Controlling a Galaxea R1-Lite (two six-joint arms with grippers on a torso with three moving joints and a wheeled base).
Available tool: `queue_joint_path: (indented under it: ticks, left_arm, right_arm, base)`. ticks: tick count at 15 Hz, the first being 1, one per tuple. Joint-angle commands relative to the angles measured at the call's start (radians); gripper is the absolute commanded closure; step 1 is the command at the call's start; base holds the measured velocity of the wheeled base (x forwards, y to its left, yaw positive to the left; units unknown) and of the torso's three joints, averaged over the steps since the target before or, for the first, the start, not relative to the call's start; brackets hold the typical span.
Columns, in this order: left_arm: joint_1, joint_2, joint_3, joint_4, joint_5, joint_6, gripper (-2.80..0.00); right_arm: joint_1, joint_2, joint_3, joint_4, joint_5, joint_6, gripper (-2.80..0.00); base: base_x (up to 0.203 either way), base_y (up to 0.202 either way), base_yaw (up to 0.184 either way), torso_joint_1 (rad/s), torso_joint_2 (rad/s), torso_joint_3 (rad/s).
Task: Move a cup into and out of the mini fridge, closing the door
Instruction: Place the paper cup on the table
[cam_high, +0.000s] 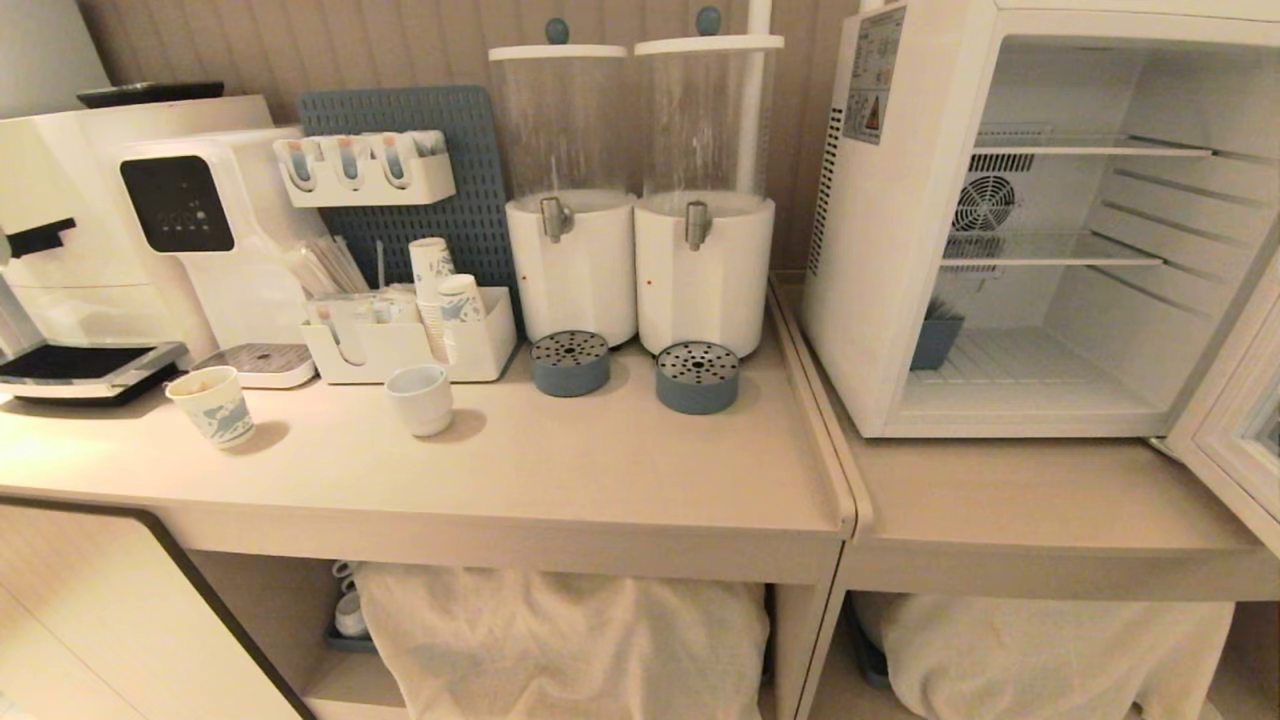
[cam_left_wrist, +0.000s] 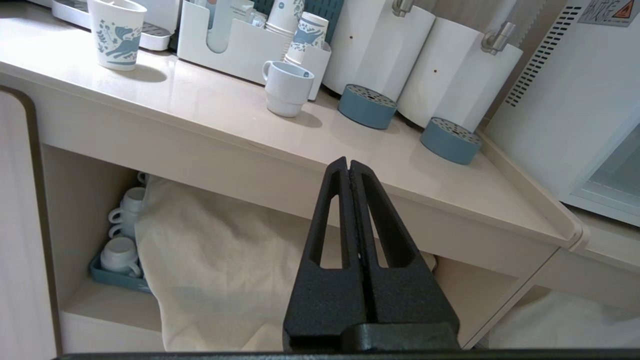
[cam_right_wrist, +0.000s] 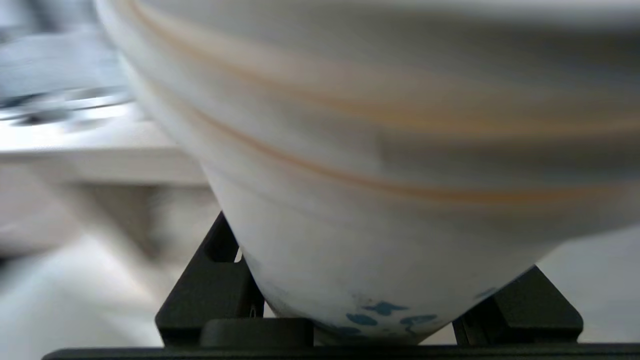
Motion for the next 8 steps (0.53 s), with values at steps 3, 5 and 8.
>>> queue_joint_path:
  ticks: [3, 5, 8]
  left_arm:
    - [0.001, -0.003, 0.040, -0.001, 0.000, 0.002, 0.00]
    - [0.001, -0.002, 0.040, -0.006, 0.002, 0.034, 0.00]
    - [0.001, -0.003, 0.040, 0.009, 0.000, 0.226, 0.00]
  right_arm:
    - [-0.002, -0.021, 0.398, -0.382, -0.126, -0.102, 0.00]
    - [-0.003, -0.020, 0.454, -0.385, -0.181, -0.173, 0.00]
    - [-0.003, -0.020, 0.446, -0.397, -0.196, -0.195, 0.00]
  base:
    - [0.000, 0.000, 0.000, 0.000, 0.00, 0.000]
    - [0.000, 0.000, 0.000, 0.000, 0.00, 0.000]
    - [0.000, 0.000, 0.000, 0.000, 0.00, 0.000]
